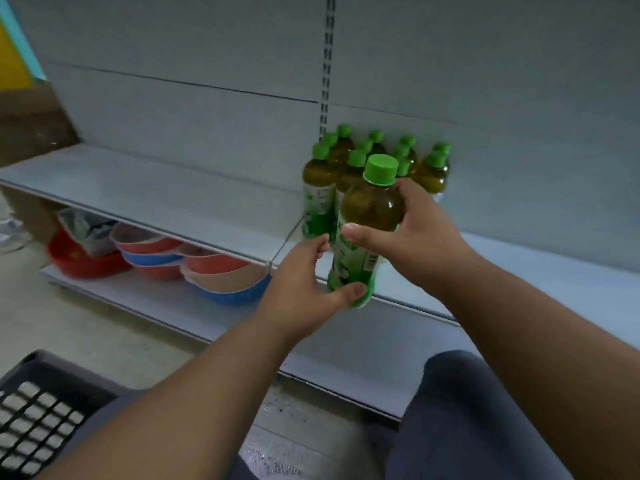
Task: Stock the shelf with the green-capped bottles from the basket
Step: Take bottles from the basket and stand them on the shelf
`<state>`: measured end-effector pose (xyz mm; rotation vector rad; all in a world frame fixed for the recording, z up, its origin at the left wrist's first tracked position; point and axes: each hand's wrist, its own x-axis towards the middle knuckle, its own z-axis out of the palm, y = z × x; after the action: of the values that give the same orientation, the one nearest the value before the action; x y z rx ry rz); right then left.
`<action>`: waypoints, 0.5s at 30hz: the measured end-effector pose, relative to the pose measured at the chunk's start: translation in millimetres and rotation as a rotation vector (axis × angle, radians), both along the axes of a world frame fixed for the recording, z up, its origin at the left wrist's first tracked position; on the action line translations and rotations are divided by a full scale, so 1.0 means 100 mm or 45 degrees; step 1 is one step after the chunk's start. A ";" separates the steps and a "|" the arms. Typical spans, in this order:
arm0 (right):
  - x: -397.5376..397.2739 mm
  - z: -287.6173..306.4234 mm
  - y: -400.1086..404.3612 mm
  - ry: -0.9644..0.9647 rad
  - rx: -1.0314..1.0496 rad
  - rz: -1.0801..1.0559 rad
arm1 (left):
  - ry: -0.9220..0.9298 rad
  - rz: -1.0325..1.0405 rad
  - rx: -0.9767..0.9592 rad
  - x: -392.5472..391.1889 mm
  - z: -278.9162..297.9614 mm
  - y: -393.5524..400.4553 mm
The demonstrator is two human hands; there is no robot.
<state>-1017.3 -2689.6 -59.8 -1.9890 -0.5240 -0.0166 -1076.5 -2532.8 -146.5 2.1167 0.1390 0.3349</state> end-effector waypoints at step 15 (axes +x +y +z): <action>0.83 -0.47 -0.63 0.073 -0.030 -0.559 | 0.225 0.044 0.690 1.13 -0.72 -0.86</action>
<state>-934.7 -2752.2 -107.1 -2.0853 -0.0435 -0.2246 -963.6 -2619.2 -218.5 2.6841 0.2058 0.2196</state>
